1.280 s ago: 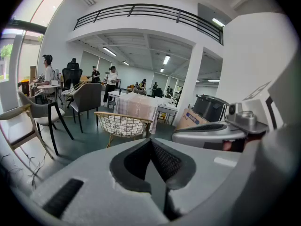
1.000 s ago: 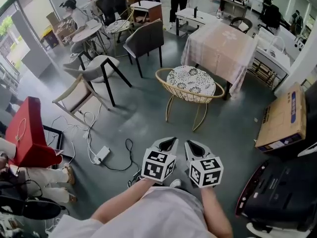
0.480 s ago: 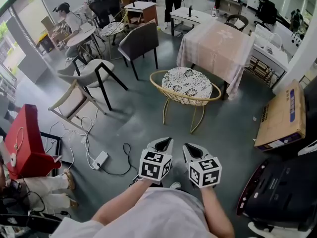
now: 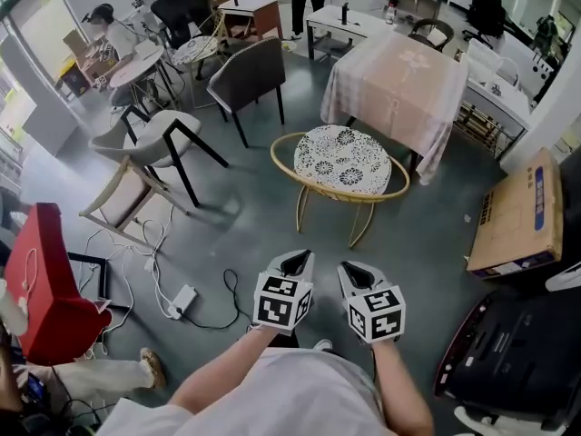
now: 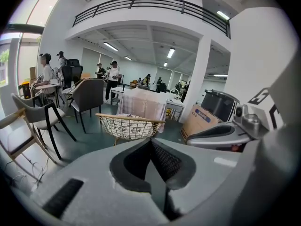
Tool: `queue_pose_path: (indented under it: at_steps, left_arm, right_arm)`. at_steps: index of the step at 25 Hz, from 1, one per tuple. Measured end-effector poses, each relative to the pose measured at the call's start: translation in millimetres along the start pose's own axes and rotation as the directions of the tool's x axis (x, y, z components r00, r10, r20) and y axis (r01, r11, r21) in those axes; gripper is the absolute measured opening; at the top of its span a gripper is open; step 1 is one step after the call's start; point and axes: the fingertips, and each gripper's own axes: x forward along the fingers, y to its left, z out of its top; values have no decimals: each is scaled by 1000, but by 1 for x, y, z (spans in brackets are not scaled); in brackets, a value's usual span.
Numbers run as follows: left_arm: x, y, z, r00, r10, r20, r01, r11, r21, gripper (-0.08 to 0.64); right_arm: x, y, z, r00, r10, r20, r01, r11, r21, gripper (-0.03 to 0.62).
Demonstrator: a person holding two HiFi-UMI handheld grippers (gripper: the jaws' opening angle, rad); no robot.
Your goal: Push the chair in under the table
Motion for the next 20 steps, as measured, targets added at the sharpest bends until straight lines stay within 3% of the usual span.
queue_pose_path:
  at_steps: [6, 10, 14, 17, 20]
  left_arm:
    - [29, 32, 15, 999, -9, -31, 10, 1000, 19, 5]
    - [44, 49, 28, 998, -32, -51, 37, 994, 104, 6]
    - [62, 64, 39, 996, -42, -74, 60, 963, 264, 6]
    - [81, 77, 44, 992, -56, -112, 91, 937, 336, 6]
    - [97, 92, 51, 986, -73, -152, 131, 897, 421, 8]
  right_arm:
    - [37, -16, 18, 999, -15, -33, 13, 999, -45, 6]
    - [57, -25, 31, 998, -43, -54, 38, 996, -84, 6]
    - [74, -39, 42, 993, -85, -78, 73, 986, -147, 6]
    - [86, -50, 52, 987, -123, -102, 99, 973, -210, 6]
    - [102, -61, 60, 976, -169, -140, 121, 946, -300, 6]
